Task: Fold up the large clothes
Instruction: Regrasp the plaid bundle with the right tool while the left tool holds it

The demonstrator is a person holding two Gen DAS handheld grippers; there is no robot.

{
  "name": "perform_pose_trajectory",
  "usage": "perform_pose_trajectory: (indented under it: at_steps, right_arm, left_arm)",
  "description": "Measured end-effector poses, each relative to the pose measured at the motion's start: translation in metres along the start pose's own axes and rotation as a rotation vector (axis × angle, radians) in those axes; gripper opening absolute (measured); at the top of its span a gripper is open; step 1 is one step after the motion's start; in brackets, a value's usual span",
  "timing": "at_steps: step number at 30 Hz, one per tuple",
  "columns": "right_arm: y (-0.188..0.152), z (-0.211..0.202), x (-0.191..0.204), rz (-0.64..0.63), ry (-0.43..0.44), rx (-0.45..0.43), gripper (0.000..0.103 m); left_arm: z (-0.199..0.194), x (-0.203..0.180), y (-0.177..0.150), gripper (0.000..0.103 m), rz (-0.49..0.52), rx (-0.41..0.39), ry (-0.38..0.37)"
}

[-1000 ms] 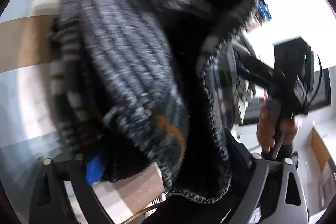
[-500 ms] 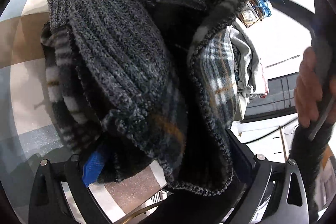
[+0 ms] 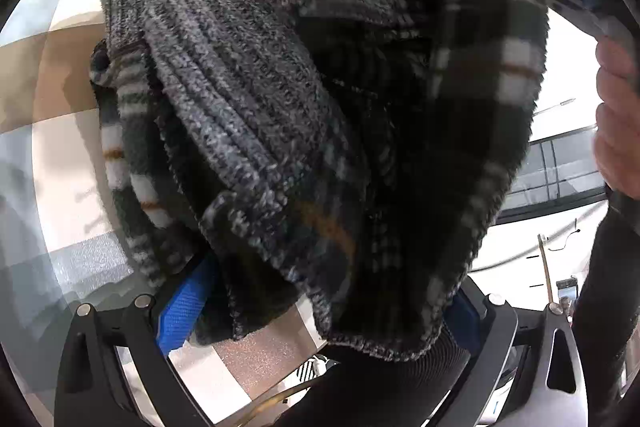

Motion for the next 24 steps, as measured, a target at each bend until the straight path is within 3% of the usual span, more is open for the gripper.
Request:
perform_pose_trajectory:
  at_steps: [2, 4, 14, 21, 22, 23, 24]
  right_arm:
    - [-0.006, 0.001, 0.001, 0.096, 0.11, 0.039, 0.017]
    - [-0.015, 0.003, 0.009, 0.138, 0.152, 0.069, 0.017]
    - [-0.035, 0.07, 0.038, 0.281, 0.259, 0.195, 0.018]
    - [-0.032, 0.093, 0.032, 0.378, 0.394, 0.193, 0.019]
    - [-0.031, 0.09, 0.032, 0.369, 0.406, 0.19, 0.022]
    - [-0.03, 0.083, 0.032, 0.351, 0.443, 0.184, 0.039]
    - [-0.029, 0.074, 0.034, 0.34, 0.504, 0.179, 0.066]
  left_arm:
    - [0.005, -0.004, 0.003, 0.097, 0.017, 0.006, 0.015]
    - [0.006, -0.004, 0.003, 0.097, 0.028, 0.008, 0.025]
    - [0.007, 0.0, 0.005, 0.097, 0.042, 0.009, 0.021]
    - [0.013, -0.009, 0.0, 0.097, 0.082, 0.008, 0.041]
    - [0.013, -0.008, 0.0, 0.097, 0.075, 0.008, 0.031]
    - [0.012, -0.006, -0.001, 0.097, 0.067, 0.008, 0.022]
    - [0.011, -0.005, -0.001, 0.097, 0.062, 0.006, 0.015]
Point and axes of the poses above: each gripper's, at about its wrist camera, not at the fingertips, and z roughly the way its jaws point, x to its left, y to its top, the point moved 7 cm from there along z, roughly the way its jaws point, and after that the axes turned 1 degree about -x, right-handed, at the moved point
